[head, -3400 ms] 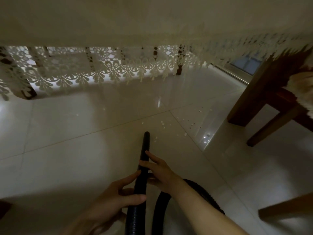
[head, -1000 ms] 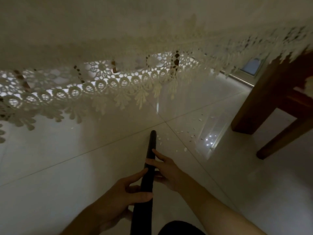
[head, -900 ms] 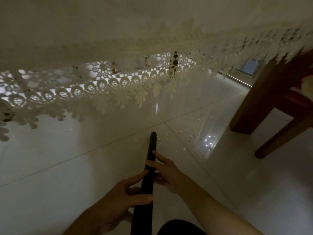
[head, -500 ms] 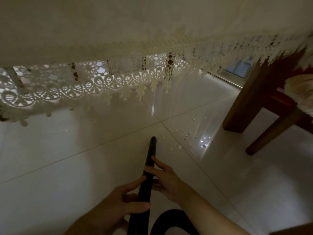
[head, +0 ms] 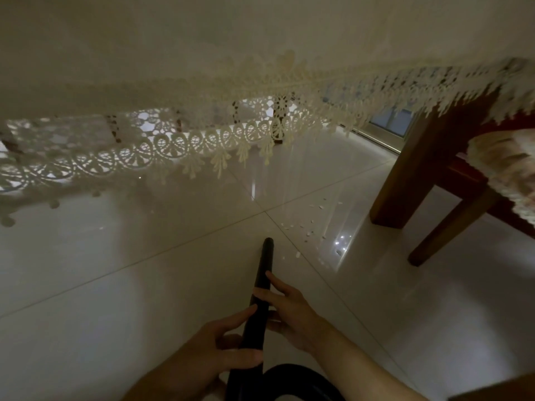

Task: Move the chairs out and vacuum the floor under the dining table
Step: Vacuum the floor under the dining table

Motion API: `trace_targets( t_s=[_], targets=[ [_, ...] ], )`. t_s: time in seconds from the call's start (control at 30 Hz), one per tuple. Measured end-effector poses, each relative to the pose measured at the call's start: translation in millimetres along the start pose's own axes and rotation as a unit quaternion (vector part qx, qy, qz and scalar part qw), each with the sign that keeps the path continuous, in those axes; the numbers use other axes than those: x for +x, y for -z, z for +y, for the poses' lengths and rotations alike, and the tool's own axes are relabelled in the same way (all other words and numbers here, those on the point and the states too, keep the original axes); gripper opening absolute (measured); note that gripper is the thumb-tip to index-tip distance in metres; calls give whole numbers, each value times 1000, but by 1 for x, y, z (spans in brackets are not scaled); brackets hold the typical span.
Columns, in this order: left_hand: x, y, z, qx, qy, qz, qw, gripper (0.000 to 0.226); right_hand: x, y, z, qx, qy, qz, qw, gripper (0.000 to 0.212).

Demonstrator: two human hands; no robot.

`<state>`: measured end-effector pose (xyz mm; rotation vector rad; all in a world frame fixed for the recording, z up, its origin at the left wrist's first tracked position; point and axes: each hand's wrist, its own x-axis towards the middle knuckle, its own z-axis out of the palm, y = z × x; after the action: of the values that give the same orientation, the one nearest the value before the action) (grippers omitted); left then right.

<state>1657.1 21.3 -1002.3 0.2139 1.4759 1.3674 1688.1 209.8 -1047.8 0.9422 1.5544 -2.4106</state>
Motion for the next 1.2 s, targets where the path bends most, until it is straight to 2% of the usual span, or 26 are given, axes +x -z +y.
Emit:
trace_targets(
  t_s=[0.37, 0.53, 0.8, 0.97, 1.2],
  targets=[
    [25, 11, 24, -12, 5, 21, 1000, 90, 36, -1, -21, 19, -4, 10, 1000, 73],
    [16, 18, 27, -5, 8, 15, 1000, 98, 37, -14, -18, 24, -11, 9, 1000, 75],
    [-12, 17, 14, 18, 2, -31, 999, 108, 4, -22, 3, 46, -23, 10, 999, 76],
    [-24, -2, 1, 43, -2, -61, 997, 102, -25, -13, 11, 45, -32, 24, 998, 78],
    [-38, -10, 5, 35, -3, -58, 998, 99, -47, -12, 2, 10, -32, 37, 999, 81]
  ],
)
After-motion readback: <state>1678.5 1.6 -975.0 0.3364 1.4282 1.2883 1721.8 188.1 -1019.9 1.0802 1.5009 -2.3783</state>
